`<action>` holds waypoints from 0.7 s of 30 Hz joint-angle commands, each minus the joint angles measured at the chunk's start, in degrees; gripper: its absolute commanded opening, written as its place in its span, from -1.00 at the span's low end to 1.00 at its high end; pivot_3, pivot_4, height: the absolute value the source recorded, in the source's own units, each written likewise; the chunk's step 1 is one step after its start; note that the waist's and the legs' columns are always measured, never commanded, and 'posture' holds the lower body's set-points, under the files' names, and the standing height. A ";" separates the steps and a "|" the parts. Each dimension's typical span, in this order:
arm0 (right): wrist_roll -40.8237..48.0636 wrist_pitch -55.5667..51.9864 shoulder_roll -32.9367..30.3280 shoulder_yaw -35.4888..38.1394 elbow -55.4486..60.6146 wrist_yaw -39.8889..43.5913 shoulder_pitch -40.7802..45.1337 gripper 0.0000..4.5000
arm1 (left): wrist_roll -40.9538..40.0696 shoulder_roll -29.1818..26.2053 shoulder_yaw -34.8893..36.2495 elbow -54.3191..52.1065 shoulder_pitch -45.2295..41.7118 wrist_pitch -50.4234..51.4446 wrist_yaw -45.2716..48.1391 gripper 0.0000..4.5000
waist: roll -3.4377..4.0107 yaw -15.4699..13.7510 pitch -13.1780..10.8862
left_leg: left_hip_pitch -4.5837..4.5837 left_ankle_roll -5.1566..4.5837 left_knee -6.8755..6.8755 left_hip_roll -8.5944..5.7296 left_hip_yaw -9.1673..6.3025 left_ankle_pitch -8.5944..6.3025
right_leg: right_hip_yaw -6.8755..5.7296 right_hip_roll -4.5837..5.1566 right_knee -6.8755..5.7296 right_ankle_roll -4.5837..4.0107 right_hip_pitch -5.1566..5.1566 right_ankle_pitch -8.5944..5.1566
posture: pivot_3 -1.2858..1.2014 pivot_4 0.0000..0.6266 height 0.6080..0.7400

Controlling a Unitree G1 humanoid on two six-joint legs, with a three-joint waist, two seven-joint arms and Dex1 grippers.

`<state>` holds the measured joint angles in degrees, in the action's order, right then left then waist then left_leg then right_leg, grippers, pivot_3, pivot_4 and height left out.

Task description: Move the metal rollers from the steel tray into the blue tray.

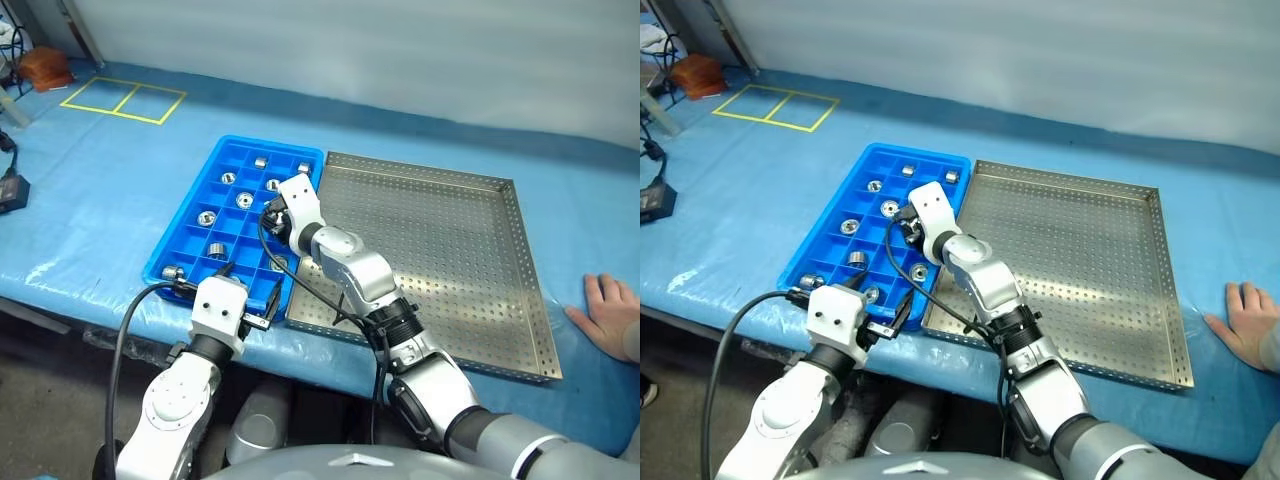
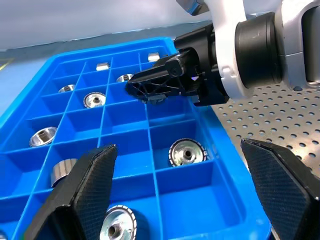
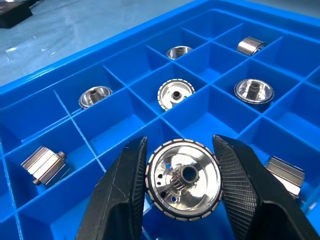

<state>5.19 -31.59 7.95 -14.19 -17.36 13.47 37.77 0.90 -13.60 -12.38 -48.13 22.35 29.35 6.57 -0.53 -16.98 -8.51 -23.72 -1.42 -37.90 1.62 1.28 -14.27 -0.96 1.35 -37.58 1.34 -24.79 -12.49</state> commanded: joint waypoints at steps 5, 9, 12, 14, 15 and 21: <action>0.63 2.78 3.35 0.50 -0.34 0.33 3.92 -0.24 | 0.60 0.30 -0.74 -3.98 1.18 -1.89 -0.12 0.93 | 0.00 -3.00 0.00 | -0.14 0.01 0.00 0.00 0.00 -0.01 | -0.03 0.00 0.01 0.01 -0.14 0.00 | 0.48 -0.52 1.00; 0.52 3.16 3.34 0.43 -1.07 0.34 3.95 -0.24 | 0.46 0.22 -1.02 -3.64 0.87 -2.24 0.21 0.93 | 0.00 -4.68 0.00 | -0.23 0.03 0.00 0.00 0.03 -0.01 | -0.03 0.00 0.01 0.01 -0.24 0.00 | 0.48 -0.52 1.00; 0.39 3.75 3.31 0.63 -2.42 0.07 4.16 -0.24 | 0.37 0.23 -1.10 -3.32 0.57 -2.47 0.38 0.93 | -0.01 -5.44 0.01 | -0.32 0.03 -0.01 -0.01 0.04 -0.01 | -0.04 -0.01 0.00 0.02 -0.33 0.01 | 0.47 -0.52 1.00; 0.43 3.82 3.13 0.90 -2.77 -0.03 4.31 -0.24 | 0.32 0.25 -1.03 -3.23 0.44 -2.46 0.48 0.93 | -0.02 -5.89 0.01 | -0.42 0.03 -0.02 -0.03 0.07 -0.01 | -0.03 -0.02 -0.01 0.03 -0.44 0.02 | 0.47 -0.52 1.00; 0.50 3.81 2.97 1.07 -2.74 -0.06 4.36 -0.24 | 0.29 0.28 -0.98 -3.18 0.37 -2.43 0.52 0.93 | -0.02 -6.13 0.01 | -0.48 0.03 -0.02 -0.04 0.08 -0.01 | -0.03 -0.03 -0.02 0.04 -0.51 0.02 | 0.47 -0.52 1.00; 0.47 3.69 1.65 2.58 -2.33 -0.27 4.89 -0.24 | 0.13 0.52 -0.96 -2.73 -0.22 -2.18 0.83 0.93 | -0.02 -7.39 0.01 | -0.80 0.06 -0.11 -0.07 0.13 0.00 | -0.22 -0.09 -0.02 0.04 -0.72 0.03 | 0.46 -0.52 1.00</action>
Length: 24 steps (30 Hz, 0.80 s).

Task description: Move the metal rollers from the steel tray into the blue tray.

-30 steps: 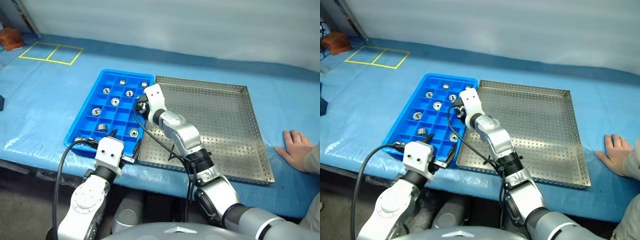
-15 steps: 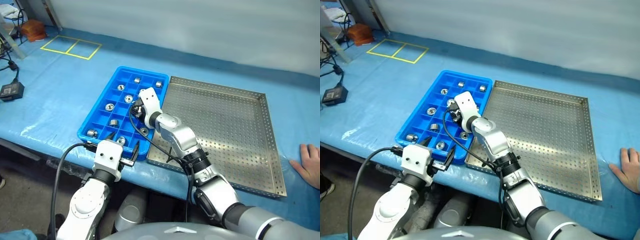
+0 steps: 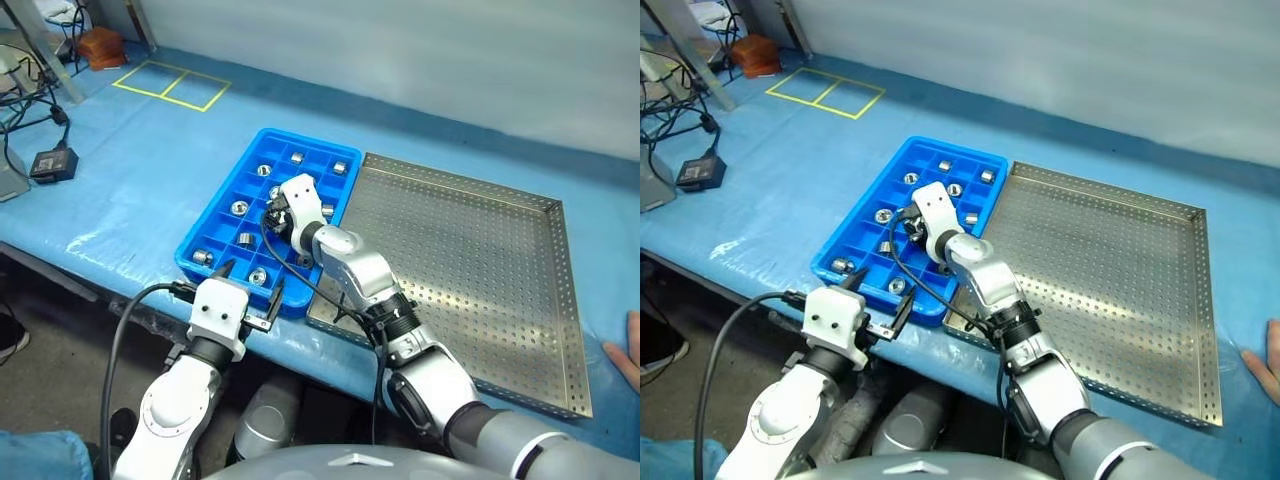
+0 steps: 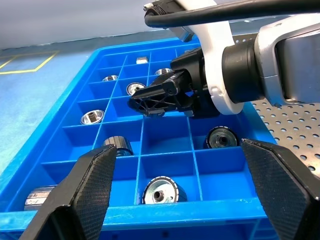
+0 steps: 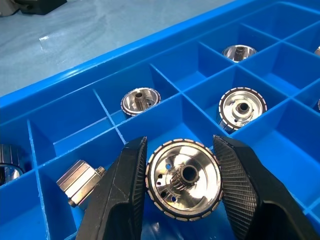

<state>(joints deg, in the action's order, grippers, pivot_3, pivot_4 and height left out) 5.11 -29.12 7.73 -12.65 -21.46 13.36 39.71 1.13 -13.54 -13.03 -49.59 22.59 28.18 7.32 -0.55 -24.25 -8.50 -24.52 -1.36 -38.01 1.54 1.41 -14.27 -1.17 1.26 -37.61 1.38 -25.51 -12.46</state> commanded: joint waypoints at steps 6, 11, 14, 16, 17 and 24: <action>0.11 0.10 0.40 1.65 3.27 -0.14 1.63 -0.24 | -0.31 0.47 -0.26 -1.05 -0.68 -0.99 0.52 0.93 | 0.00 -0.27 0.00 | -0.05 0.02 -0.07 -0.04 -0.06 0.00 | -0.14 0.01 0.00 -0.01 0.02 -0.01 | 0.45 -0.52 1.00; 0.29 -1.43 -0.41 2.54 4.15 -0.06 0.30 -0.24 | -0.61 0.43 -0.30 -0.85 -0.89 -0.90 0.88 0.93 | 0.00 -0.26 0.00 | -0.07 0.04 -0.07 -0.07 -0.10 0.01 | -0.22 0.00 0.00 -0.03 0.02 -0.01 | 0.44 -0.52 1.00; 0.38 -2.19 -0.51 2.61 4.53 0.48 -0.37 -0.24 | -0.68 0.39 -0.33 -0.76 -1.02 -0.85 1.12 0.93 | 0.00 -0.20 0.00 | -0.07 0.04 -0.09 -0.07 -0.11 0.01 | -0.25 0.00 -0.01 -0.04 0.04 -0.01 | 0.43 -0.52 1.00; 0.09 -2.51 -0.53 2.15 5.28 0.64 -1.02 0.19 | -0.70 0.44 -0.45 -0.52 -1.41 -0.71 1.34 0.93 | 0.00 -0.14 0.00 | -0.07 0.04 -0.11 -0.06 -0.11 0.01 | -0.26 0.00 -0.02 -0.04 0.04 -0.01 | 0.43 -0.52 1.00; -0.04 -2.66 -0.49 2.01 5.66 0.58 -1.23 0.33 | -0.69 0.46 -0.47 -0.45 -1.55 -0.64 1.42 0.93 | 0.00 -0.11 0.00 | -0.07 0.05 -0.11 -0.07 -0.11 0.01 | -0.26 0.00 -0.02 -0.04 0.04 -0.01 | 0.43 -0.52 1.00; 0.16 -5.66 -1.26 2.11 13.23 0.25 -3.07 0.99 | -1.13 -0.24 0.25 -0.14 -2.67 -0.11 2.90 0.93 | 0.01 0.45 0.01 | -0.07 0.06 -0.14 -0.06 -0.13 0.02 | -0.29 0.00 -0.05 -0.06 0.05 -0.02 | 0.38 -0.52 1.00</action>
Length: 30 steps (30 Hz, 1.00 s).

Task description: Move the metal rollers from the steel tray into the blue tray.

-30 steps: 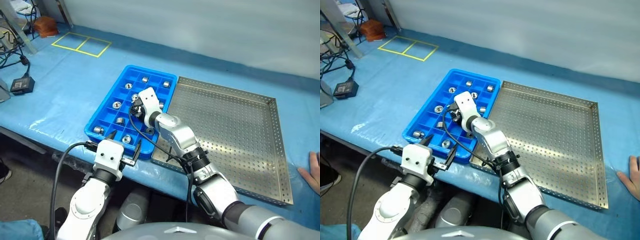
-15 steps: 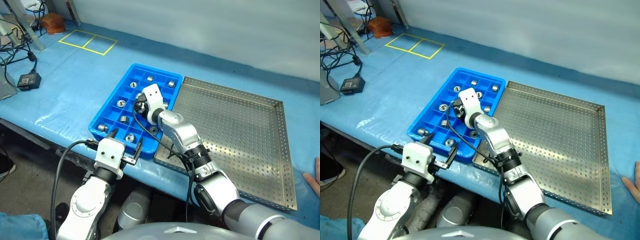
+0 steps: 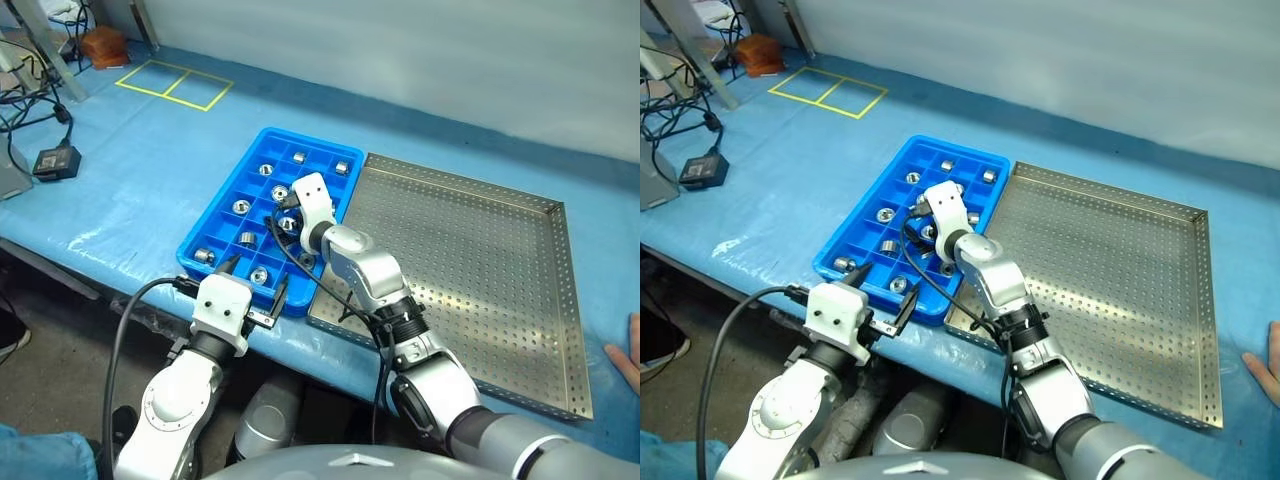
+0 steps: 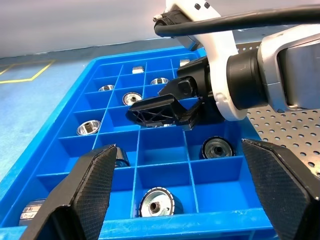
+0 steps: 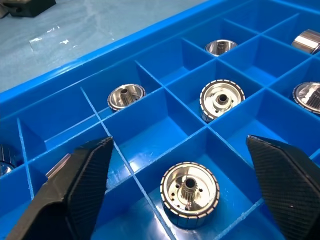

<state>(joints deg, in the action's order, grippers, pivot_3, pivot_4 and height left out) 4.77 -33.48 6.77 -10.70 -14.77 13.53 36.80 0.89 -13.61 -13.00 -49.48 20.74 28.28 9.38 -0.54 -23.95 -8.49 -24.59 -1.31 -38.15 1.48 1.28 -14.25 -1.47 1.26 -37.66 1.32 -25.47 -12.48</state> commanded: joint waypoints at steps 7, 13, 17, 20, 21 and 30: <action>1.41 -9.44 -6.19 0.83 23.63 1.39 -5.72 0.99 | -3.52 -1.68 4.38 2.16 -7.24 2.48 4.19 0.93 | 0.01 2.19 0.03 | -0.01 0.03 -0.15 0.00 -0.08 0.02 | -0.07 0.03 -0.03 -0.01 0.08 0.00 | 0.27 -0.52 1.00; 1.40 -16.41 -14.20 2.49 37.10 1.57 -13.83 0.99 | -6.76 -3.97 7.80 8.00 -16.02 6.88 7.61 0.93 | 0.04 8.18 0.06 | 0.00 0.04 -0.32 -0.08 -0.17 0.03 | -0.09 0.07 -0.07 -0.01 0.23 0.03 | 0.16 -0.52 1.00; 2.02 -19.69 -17.30 4.27 43.29 1.21 -19.03 0.99 | -8.56 -4.35 9.54 13.04 -21.76 9.13 8.47 0.93 | 0.05 14.21 0.05 | 0.04 0.03 -0.45 -0.09 -0.28 0.03 | -0.10 0.08 -0.12 -0.09 0.36 0.11 | 0.11 -0.52 1.00; 2.17 -20.41 -19.80 4.17 47.24 1.92 -22.78 0.99 | -7.53 -3.98 10.27 16.67 -24.93 8.75 6.75 0.93 | 0.05 18.53 0.03 | 0.27 0.01 -0.49 -0.06 -0.46 0.03 | -0.11 0.10 -0.11 -0.11 0.64 0.13 | 0.09 -0.52 1.00; 2.20 -20.42 -20.81 3.97 48.50 2.30 -24.07 0.99 | -7.24 -3.97 10.30 17.57 -25.60 8.79 6.33 0.93 | 0.02 19.75 0.01 | 0.44 0.00 -0.49 -0.04 -0.58 0.02 | -0.10 0.10 -0.11 -0.11 0.79 0.12 | 0.09 -0.52 1.00; 5.31 -19.55 -23.26 3.47 53.09 4.85 -30.55 0.99 | -7.63 -2.54 11.93 20.52 -26.59 10.03 3.54 0.93 | -0.02 23.02 -0.01 | 1.01 0.00 -0.37 0.11 -0.54 0.03 | 0.11 -0.01 -0.27 -0.11 1.13 -0.01 | 0.09 -0.52 1.00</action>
<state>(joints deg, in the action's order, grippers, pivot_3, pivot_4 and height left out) 9.14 -54.26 -16.38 -7.27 35.80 17.69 6.05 -6.76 -16.22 -2.25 -27.67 -5.59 38.43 13.61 -0.56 -0.93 -8.50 -23.58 -1.30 -38.52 1.60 0.75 -14.22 -1.35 1.25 -37.93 1.21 -24.34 -12.49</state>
